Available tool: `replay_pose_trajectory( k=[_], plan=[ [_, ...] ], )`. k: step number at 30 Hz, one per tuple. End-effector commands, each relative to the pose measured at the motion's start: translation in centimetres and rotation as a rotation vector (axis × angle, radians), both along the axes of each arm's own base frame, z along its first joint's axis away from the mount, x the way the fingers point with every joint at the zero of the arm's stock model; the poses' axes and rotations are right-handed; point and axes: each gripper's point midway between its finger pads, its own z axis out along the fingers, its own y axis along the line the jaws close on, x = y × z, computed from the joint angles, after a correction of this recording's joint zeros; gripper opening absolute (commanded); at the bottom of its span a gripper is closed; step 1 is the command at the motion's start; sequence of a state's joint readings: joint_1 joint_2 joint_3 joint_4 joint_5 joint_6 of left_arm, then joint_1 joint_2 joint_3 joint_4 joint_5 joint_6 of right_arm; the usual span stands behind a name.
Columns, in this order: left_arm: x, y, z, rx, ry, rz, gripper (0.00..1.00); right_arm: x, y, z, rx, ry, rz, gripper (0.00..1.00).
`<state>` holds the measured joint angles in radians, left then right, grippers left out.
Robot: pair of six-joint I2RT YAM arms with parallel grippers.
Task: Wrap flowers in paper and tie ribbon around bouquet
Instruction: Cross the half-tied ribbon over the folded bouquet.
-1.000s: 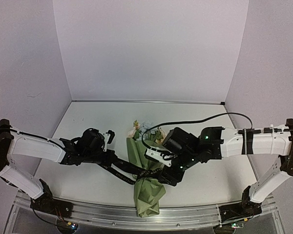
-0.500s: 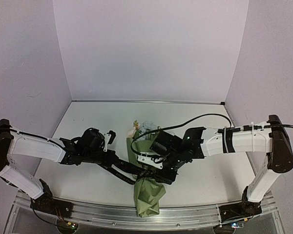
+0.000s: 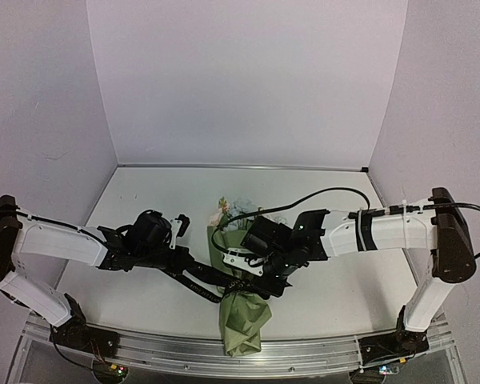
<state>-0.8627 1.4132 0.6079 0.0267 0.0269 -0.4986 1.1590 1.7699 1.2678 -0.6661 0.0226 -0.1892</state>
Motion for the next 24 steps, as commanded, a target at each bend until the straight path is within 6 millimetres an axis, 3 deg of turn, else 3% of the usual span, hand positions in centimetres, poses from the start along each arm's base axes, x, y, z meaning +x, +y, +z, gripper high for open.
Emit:
replay_pose_trajectory(
  k=[1,4,8,15,18,24],
  plan=[
    [0.6,-0.7,1.9,-0.058,-0.027,0.004,0.00,1.0,0.6,1.1,0.035,-0.034,-0.048,0.08],
    [0.5,-0.9,2.0,-0.069,-0.023,0.004,0.00,1.2,-0.1,1.4,0.039,-0.048,-0.095,0.01],
    [0.3,-1.4,2.0,-0.095,-0.008,-0.009,0.02,1.6,-1.5,1.6,0.045,-0.071,-0.194,0.00],
    [-0.1,-3.0,3.3,-0.158,-0.001,-0.069,0.44,1.6,-3.3,0.9,0.068,-0.071,-0.358,0.00],
    [0.4,-3.7,4.5,-0.167,-0.014,-0.081,0.56,1.7,-3.1,0.9,0.106,-0.063,-0.394,0.00],
    [2.3,-6.1,4.6,-0.145,0.009,-0.080,0.73,1.8,-2.5,1.1,0.188,-0.055,-0.443,0.00]
  ],
)
